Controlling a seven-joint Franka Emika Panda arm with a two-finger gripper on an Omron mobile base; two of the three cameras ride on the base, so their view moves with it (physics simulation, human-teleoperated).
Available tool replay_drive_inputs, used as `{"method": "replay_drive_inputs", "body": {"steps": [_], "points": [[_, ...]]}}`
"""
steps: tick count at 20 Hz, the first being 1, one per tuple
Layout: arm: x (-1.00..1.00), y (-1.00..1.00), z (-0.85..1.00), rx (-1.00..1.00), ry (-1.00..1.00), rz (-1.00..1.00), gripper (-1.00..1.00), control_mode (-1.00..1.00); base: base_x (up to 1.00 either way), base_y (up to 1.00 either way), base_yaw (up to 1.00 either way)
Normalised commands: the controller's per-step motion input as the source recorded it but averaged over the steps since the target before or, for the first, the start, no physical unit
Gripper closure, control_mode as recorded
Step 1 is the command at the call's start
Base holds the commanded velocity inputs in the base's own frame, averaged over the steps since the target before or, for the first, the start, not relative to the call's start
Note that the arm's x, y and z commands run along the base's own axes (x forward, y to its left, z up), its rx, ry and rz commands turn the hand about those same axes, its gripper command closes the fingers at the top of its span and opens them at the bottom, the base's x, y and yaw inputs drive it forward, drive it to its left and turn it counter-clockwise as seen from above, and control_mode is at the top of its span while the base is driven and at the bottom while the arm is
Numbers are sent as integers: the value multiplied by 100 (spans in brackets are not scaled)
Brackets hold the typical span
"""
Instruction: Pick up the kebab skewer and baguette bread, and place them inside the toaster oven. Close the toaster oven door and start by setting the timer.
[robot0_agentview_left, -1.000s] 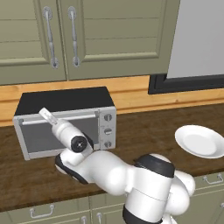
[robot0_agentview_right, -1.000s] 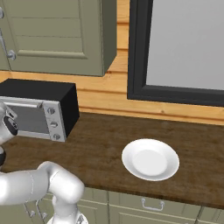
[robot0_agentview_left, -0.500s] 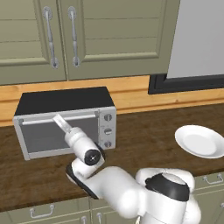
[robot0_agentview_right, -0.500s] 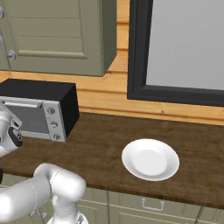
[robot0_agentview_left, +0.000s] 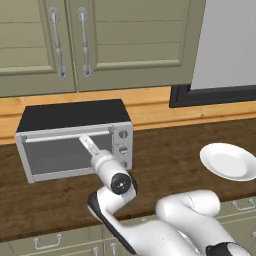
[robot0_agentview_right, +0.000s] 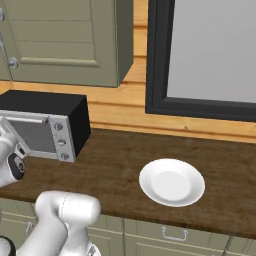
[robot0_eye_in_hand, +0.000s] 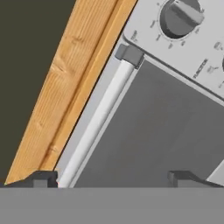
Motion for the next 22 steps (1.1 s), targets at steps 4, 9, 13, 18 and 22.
{"method": "replay_drive_inputs", "body": {"steps": [4,9,13,18,22], "points": [[-42,-46,4,-8,20,-9,-100,-100,0,0,0],[-36,-32,0,-19,12,-2,-100,-100,0,0,0],[-13,-49,-2,-20,5,1,-100,-100,0,0,0],[-4,-47,-19,-23,5,14,-100,-100,0,0,0],[-7,-51,-36,-20,3,18,-100,-100,0,0,0]]}}
